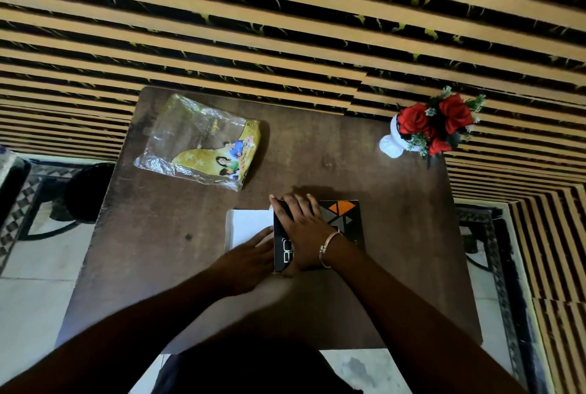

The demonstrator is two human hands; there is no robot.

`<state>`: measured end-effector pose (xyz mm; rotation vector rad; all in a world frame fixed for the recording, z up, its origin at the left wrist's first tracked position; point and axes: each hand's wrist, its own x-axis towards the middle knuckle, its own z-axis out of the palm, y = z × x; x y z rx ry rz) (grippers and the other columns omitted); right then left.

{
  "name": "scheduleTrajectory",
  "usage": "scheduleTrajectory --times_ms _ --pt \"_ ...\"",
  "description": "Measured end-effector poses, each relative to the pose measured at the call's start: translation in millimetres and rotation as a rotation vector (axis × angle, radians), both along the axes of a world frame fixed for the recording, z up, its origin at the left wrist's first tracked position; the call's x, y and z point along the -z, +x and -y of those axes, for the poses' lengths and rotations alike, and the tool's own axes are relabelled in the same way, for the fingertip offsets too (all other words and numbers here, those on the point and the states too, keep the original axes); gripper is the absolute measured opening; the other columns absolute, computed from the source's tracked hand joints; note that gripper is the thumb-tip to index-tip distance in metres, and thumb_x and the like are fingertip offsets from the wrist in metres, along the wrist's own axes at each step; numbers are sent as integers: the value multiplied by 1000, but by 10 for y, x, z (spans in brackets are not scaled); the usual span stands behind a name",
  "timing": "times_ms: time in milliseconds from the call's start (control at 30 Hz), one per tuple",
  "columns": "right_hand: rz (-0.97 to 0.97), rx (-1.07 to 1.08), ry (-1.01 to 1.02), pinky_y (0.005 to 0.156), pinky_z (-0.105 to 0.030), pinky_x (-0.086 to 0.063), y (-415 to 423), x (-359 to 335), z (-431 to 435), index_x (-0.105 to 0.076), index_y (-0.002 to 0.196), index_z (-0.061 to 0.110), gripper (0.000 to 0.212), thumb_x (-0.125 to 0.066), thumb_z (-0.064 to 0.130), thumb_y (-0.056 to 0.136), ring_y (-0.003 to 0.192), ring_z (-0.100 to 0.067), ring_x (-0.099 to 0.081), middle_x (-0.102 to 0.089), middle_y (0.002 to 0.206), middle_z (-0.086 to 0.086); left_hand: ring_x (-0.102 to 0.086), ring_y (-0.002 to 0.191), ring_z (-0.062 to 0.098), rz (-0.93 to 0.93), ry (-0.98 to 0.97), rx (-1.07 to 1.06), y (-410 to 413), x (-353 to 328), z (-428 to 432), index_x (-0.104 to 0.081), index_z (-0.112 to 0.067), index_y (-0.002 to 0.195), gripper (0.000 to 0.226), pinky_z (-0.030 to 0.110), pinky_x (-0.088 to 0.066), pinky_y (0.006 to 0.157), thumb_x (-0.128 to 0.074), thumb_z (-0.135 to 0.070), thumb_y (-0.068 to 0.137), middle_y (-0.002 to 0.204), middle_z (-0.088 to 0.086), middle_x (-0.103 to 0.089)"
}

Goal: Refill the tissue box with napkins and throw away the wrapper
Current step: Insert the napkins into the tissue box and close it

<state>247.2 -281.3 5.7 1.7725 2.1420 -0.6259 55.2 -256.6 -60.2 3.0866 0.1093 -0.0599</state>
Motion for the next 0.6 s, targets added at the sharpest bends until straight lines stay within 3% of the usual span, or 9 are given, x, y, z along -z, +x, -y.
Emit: scheduleTrajectory --times_ms 133,200,367,433,533,600 --pt "2 0 6 118 -62 -6 -6 -1 11 15 152 22 155 -74 80 40 146 -39 -16 -16 157 -18 -66 115 23 -196 21 -29 192 -118 -113 -77 -25 101 30 49 -11 120 -74 -28 72 105 -2 -76" --pt "-10 3 -3 118 -62 -6 -11 -3 15 15 152 22 155 -74 80 40 147 -40 -13 -14 158 -18 -69 109 20 -319 16 -54 224 -96 -161 -78 -27 95 32 51 -19 121 -83 -33 64 98 -5 -77" --pt "-18 6 -4 118 -63 -6 -1 12 16 17 152 23 154 -73 81 41 147 -40 -12 -12 159 -18 -70 106 24 -233 -21 -30 292 -131 -165 -80 -23 91 35 51 -35 110 -85 -37 60 94 -2 -78" --pt "-15 6 -2 117 -64 -7 12 16 18 16 152 22 155 -73 81 40 146 -41 -14 -14 158 -19 -72 101 21 -202 -41 -46 295 -136 -164 -80 -23 90 35 45 -44 106 -83 -36 58 91 -4 -78" --pt "-19 -8 1 117 -64 -7 7 11 39 16 152 22 154 -72 82 40 146 -41 -13 -13 158 -19 -66 111 28 -133 13 26 241 -29 -177 -78 -20 100 28 46 -22 117 -63 -28 77 102 1 -76" --pt "-21 -14 2 117 -63 -6 5 4 52 16 152 21 154 -73 81 41 146 -41 -12 -11 158 -20 -68 108 25 -190 95 91 212 30 -232 -79 -23 95 26 48 -26 115 -60 -29 79 98 -2 -76"
